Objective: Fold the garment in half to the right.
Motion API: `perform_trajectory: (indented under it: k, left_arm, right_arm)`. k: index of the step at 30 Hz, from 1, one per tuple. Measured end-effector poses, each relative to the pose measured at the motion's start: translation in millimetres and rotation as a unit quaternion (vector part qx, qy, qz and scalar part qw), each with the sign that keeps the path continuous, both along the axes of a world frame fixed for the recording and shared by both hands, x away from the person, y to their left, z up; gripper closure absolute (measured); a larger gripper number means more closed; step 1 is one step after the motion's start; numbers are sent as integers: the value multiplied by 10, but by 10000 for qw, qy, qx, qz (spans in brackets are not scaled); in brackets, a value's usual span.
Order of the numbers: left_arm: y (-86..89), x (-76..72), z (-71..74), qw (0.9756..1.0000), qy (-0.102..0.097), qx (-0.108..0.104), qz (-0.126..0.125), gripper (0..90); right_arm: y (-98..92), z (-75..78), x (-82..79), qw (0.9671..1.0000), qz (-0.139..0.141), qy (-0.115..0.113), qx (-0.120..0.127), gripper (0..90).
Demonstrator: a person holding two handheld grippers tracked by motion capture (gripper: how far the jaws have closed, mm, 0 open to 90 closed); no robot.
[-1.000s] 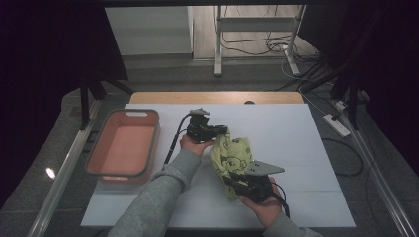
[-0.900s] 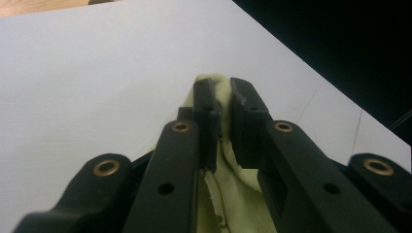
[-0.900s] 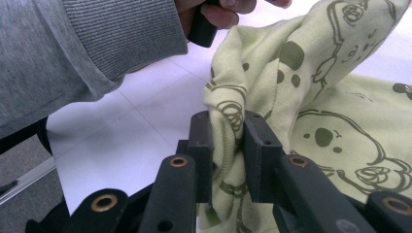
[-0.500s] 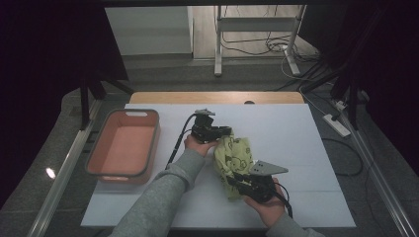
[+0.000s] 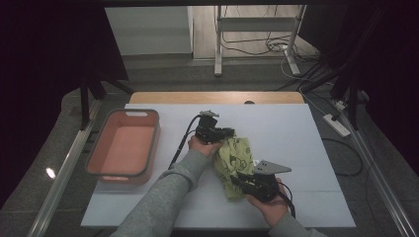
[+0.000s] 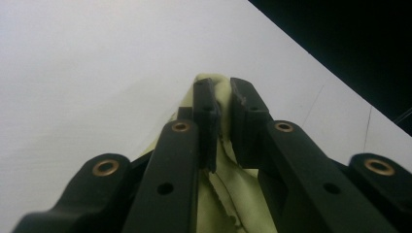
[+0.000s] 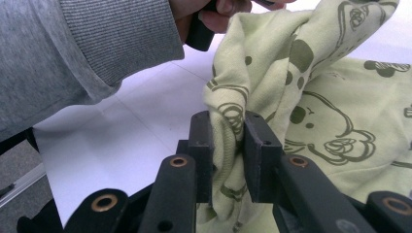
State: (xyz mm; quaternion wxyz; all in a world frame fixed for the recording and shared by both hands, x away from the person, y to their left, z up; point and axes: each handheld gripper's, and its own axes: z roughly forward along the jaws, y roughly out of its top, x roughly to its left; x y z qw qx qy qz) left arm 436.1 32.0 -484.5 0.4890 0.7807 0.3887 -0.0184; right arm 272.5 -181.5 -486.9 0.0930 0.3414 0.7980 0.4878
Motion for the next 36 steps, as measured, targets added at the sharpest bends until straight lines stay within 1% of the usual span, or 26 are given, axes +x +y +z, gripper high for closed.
perform_trajectory:
  k: [11, 21, 36]
  left_arm:
    - [-103, 43, -79, 10000, 54, 62, -47, 812]
    - [-179, 65, -155, 9998, 128, 123, -91, 810]
    - [-253, 77, -196, 9996, 162, 208, -130, 809]
  right_arm:
    - [-69, -10, 1, 9999, -110, 63, 1, 765]
    - [-80, -25, 9, 9999, -120, 112, -34, 765]
    - [-112, -45, 19, 9997, -121, 206, -64, 765]
